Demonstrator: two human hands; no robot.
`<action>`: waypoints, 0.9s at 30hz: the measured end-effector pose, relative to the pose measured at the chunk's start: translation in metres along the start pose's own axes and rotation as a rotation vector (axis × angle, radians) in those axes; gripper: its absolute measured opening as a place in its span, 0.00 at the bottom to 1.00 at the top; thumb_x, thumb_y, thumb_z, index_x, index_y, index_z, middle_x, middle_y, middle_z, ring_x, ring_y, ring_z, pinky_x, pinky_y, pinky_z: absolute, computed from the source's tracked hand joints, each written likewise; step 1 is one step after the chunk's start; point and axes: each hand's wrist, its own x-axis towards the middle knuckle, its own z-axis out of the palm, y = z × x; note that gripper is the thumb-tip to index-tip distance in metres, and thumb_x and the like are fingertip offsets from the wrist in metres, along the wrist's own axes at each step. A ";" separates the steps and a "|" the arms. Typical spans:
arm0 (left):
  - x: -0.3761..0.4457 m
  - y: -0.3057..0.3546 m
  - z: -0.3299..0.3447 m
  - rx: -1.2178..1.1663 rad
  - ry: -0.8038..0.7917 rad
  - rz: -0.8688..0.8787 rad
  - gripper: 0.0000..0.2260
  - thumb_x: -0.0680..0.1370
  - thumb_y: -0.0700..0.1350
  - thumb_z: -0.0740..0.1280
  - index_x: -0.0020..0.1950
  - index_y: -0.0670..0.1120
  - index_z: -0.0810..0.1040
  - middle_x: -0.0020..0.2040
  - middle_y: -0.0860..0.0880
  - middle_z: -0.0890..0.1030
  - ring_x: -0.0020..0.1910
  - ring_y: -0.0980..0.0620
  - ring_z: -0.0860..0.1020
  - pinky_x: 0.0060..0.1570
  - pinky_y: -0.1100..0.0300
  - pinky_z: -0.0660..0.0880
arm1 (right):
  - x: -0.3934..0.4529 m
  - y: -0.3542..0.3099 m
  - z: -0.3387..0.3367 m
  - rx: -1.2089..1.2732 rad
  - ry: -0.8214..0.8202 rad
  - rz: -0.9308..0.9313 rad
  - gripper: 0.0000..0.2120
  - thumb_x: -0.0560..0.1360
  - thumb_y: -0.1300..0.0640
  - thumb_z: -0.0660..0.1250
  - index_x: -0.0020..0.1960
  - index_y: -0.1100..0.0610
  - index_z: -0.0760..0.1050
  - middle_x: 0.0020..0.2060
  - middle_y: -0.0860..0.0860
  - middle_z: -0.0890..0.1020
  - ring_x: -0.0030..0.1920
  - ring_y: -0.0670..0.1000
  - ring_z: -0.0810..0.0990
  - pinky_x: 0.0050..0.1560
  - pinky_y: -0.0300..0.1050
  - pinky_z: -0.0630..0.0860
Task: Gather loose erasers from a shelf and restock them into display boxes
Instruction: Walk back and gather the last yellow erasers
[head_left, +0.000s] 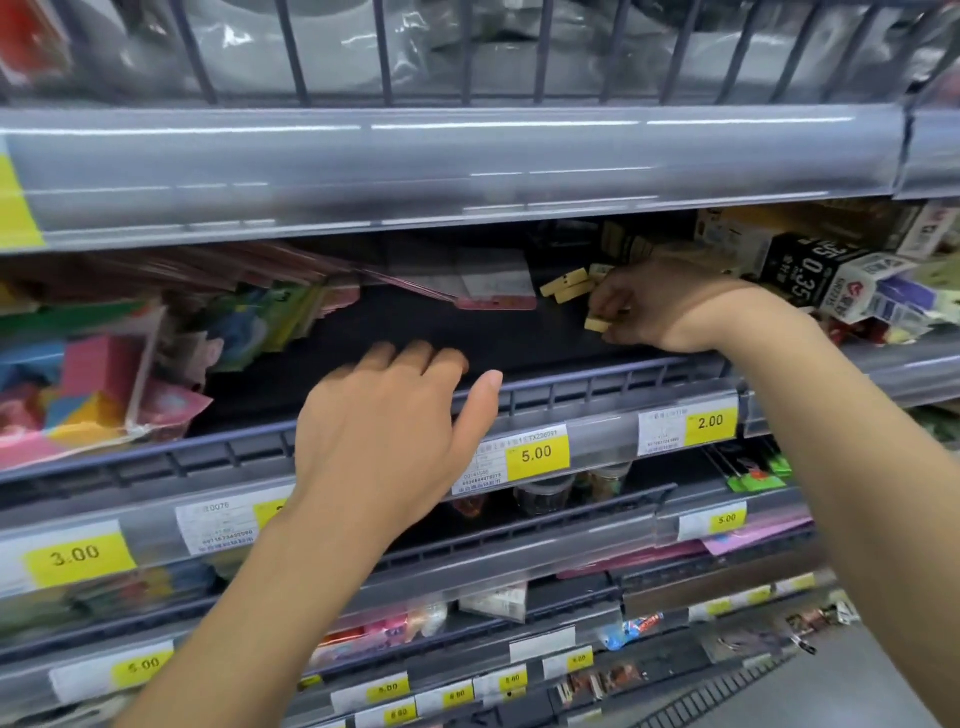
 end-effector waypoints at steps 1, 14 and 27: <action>0.000 0.001 -0.002 0.000 -0.013 -0.009 0.25 0.83 0.61 0.52 0.47 0.50 0.85 0.39 0.50 0.82 0.39 0.44 0.80 0.33 0.57 0.58 | 0.001 0.001 0.001 0.017 0.008 -0.008 0.15 0.74 0.56 0.73 0.60 0.51 0.79 0.55 0.48 0.82 0.53 0.50 0.79 0.52 0.42 0.74; 0.047 0.034 -0.018 -0.747 -0.275 -0.297 0.19 0.76 0.72 0.58 0.56 0.61 0.76 0.44 0.61 0.82 0.47 0.63 0.79 0.45 0.61 0.76 | -0.056 -0.041 0.013 0.622 0.308 -0.485 0.16 0.71 0.60 0.72 0.57 0.49 0.79 0.50 0.43 0.82 0.50 0.45 0.81 0.50 0.41 0.78; 0.069 0.033 0.003 -1.090 -0.275 -0.429 0.07 0.83 0.48 0.67 0.48 0.56 0.82 0.40 0.62 0.86 0.26 0.64 0.76 0.27 0.70 0.71 | -0.002 0.023 -0.003 0.217 0.214 -0.089 0.25 0.76 0.48 0.72 0.71 0.44 0.72 0.62 0.46 0.80 0.60 0.49 0.78 0.53 0.33 0.67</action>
